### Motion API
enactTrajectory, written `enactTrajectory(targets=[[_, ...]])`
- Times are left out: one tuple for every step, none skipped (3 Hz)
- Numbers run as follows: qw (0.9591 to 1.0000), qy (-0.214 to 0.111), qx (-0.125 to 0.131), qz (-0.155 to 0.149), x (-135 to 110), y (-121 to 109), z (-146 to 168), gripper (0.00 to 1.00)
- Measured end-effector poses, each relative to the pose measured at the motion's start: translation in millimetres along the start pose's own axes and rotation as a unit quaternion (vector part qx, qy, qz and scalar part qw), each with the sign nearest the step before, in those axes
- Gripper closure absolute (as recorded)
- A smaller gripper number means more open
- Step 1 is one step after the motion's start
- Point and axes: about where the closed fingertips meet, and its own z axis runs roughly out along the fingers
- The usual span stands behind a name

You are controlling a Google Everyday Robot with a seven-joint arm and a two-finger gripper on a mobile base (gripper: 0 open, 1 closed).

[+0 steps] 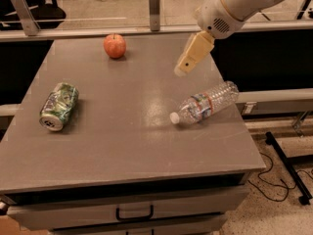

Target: Move apple near water bottle

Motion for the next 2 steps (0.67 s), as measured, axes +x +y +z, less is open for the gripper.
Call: enactTrajectory(targets=[[0.9996,-0.023,0.011,0.011,-8,-6,18,0.0],[0.9958,-0.079,0.028,0.035,-38,-33,68,0.0]])
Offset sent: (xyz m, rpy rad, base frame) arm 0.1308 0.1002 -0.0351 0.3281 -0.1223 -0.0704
